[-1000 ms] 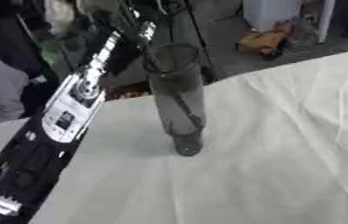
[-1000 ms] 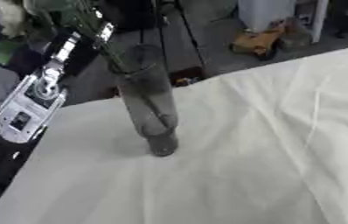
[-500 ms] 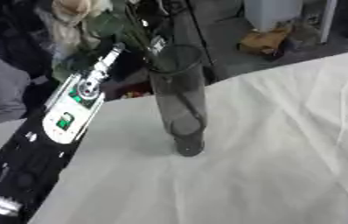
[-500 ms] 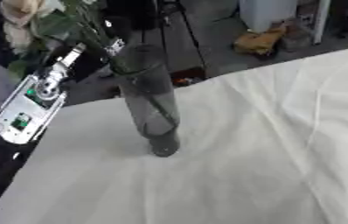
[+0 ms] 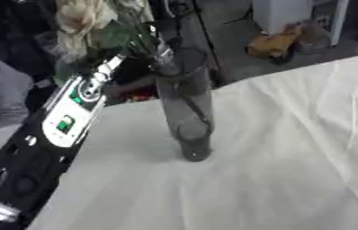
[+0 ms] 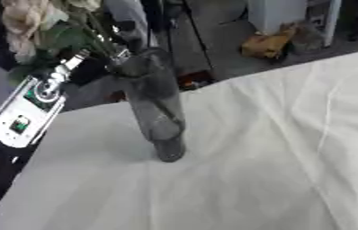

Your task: Arrange flowers into the vase.

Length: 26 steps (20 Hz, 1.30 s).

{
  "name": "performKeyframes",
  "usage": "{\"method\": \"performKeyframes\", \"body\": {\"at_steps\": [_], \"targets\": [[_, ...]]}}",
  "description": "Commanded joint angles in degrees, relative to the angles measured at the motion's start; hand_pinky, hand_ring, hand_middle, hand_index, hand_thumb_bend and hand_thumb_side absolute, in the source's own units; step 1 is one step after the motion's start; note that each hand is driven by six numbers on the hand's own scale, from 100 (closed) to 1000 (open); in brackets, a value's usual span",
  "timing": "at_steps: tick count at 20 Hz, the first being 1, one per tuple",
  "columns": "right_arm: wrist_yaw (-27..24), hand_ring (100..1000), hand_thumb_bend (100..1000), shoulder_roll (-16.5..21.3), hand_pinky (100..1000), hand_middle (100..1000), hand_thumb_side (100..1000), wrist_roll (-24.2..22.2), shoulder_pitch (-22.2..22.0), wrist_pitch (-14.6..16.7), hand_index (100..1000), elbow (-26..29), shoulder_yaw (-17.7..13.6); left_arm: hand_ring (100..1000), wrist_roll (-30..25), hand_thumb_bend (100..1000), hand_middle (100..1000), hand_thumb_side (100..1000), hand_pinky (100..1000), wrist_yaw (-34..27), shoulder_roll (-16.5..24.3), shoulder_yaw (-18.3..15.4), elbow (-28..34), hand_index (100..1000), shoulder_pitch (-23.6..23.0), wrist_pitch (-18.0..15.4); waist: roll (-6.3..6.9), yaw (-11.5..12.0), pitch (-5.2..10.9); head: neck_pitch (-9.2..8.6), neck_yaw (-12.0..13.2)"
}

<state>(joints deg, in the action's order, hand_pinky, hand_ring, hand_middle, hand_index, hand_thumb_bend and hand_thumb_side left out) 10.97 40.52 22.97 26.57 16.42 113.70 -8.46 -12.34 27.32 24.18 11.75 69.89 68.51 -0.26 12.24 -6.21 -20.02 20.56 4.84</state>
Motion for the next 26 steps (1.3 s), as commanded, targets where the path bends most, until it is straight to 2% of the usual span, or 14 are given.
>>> {"method": "performKeyframes", "body": {"at_steps": [1,14,26], "targets": [[-0.24,1000,100,0.91,825,776,1000,0.19,0.21,-0.07,800,0.89,-0.56,862,-1.0,350,928,1000,627,0.14,2.34,-0.85,1.09,1000,0.87,0.06,-0.68,0.25,1.76,-0.2,-0.09],[-0.28,1000,100,0.89,824,777,1000,0.46,-0.17,-0.16,800,0.89,-0.66,896,-9.66,427,960,1000,689,1.25,3.9,-1.03,0.7,1000,0.32,1.03,-0.8,0.83,2.38,-0.18,-0.11],[-0.3,999,100,0.88,823,777,1000,0.61,-0.23,-0.26,799,0.89,-0.65,901,-12.01,455,970,1000,697,1.36,4.5,-1.13,0.77,1000,-0.26,1.48,-0.85,1.31,2.52,-0.04,-0.22]]}}
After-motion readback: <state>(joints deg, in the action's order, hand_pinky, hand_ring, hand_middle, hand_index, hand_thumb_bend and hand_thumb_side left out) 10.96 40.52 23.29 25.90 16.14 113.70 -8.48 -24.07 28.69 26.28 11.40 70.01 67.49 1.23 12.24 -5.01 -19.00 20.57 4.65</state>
